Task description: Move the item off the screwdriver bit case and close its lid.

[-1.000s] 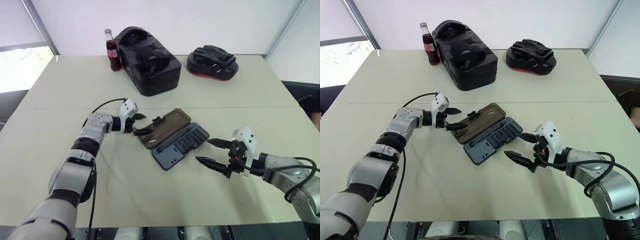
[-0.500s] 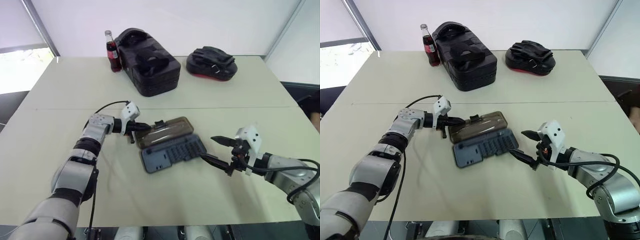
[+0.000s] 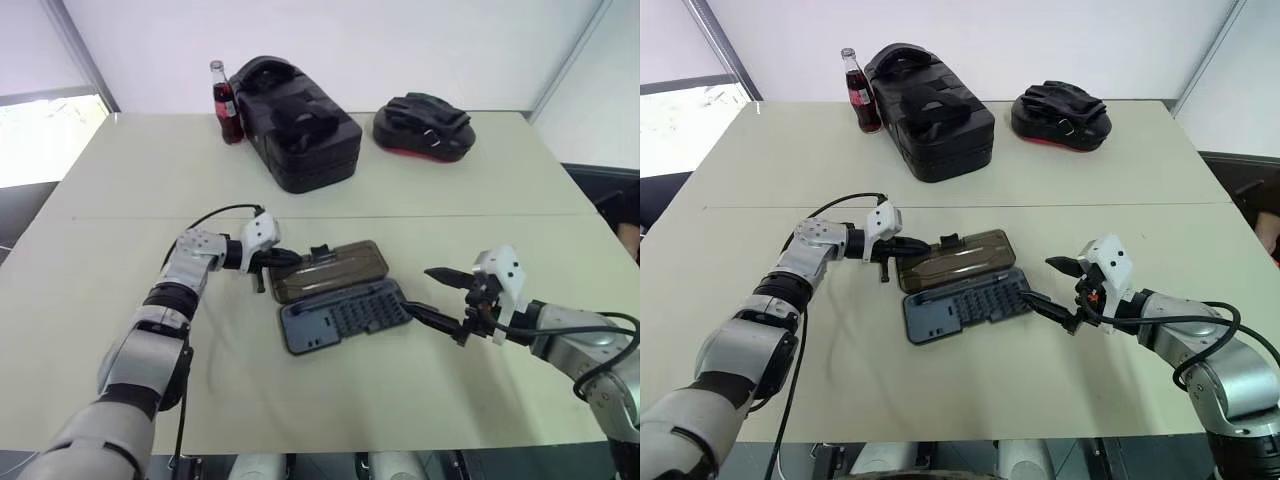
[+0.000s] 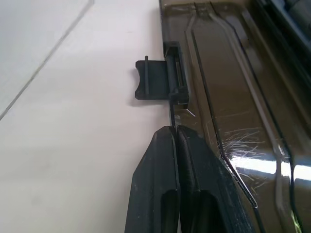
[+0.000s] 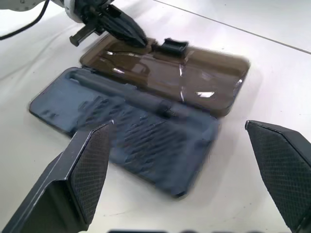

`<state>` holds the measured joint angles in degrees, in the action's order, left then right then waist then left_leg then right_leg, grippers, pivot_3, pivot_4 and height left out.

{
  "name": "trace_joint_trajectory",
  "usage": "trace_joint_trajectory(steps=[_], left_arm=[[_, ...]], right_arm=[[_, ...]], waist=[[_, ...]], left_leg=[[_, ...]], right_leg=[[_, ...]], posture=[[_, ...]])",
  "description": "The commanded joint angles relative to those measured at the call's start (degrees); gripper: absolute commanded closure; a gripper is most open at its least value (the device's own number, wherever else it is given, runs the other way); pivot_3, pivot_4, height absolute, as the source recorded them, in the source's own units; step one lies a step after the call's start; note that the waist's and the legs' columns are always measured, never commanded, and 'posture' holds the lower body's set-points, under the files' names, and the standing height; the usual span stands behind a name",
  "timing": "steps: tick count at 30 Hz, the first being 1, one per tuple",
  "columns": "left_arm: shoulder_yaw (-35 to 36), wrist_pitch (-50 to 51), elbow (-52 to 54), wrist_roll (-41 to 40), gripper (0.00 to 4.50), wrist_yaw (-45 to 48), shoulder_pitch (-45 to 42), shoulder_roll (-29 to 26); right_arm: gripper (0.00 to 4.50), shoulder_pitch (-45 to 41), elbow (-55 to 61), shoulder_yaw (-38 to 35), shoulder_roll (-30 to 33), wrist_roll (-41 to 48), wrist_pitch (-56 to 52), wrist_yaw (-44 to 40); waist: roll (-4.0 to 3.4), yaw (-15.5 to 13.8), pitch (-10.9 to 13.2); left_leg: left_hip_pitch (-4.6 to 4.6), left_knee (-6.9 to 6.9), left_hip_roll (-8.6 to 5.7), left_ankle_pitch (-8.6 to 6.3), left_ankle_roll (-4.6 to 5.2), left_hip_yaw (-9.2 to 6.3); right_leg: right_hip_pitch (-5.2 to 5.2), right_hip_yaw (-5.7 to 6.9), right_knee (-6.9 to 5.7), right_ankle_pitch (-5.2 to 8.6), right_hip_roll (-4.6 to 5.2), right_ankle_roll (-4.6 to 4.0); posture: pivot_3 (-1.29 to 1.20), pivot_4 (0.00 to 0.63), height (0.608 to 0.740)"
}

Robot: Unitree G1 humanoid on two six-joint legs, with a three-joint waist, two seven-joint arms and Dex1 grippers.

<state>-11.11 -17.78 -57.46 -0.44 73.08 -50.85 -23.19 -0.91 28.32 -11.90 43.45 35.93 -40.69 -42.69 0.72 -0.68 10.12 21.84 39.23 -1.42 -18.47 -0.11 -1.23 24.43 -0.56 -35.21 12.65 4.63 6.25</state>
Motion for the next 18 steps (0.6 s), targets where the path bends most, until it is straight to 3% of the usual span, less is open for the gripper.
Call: trace_joint_trajectory(steps=[1,9,18], left_arm=[[-1.79,-4.09,3.81,0.36,4.40,5.87,1.13,-0.24],[-1.98,-6.71,6.54,1.00,4.40,5.02,1.63,-0.47],[-1.70,-10.80,0.99,3.77,4.40,-0.72,-1.26,1.40]], right_arm=[[0.00,-0.88,0.67,-1.15,0.81,0.20,0.94,-0.63],[0.00,1.84,4.84,-3.64,5.42,4.24,-3.06,-4.35],[0.00,8.63,9.57,-9.64,12.62,8.76,-5.76,-10.66]], waist=[[0.00,-0.01,0.00],[0.00,-0.06,0.01],[0.05,-0.08,0.02]], left_leg=[[0.00,0.00,0.00,0.00,0.00,0.00],[0.05,0.00,0.00,0.00,0.00,-0.02],[0.02,0.05,0.01,0.00,0.00,-0.03]], right_leg=[[0.00,0.00,0.00,0.00,0.00,0.00],[0.01,0.00,0.00,0.00,0.01,0.00],[0.00,0.01,-0.05,-0.01,0.00,0.01]], posture=[[0.00,0.150,0.740],[0.00,0.150,0.740],[0.00,0.150,0.740]])
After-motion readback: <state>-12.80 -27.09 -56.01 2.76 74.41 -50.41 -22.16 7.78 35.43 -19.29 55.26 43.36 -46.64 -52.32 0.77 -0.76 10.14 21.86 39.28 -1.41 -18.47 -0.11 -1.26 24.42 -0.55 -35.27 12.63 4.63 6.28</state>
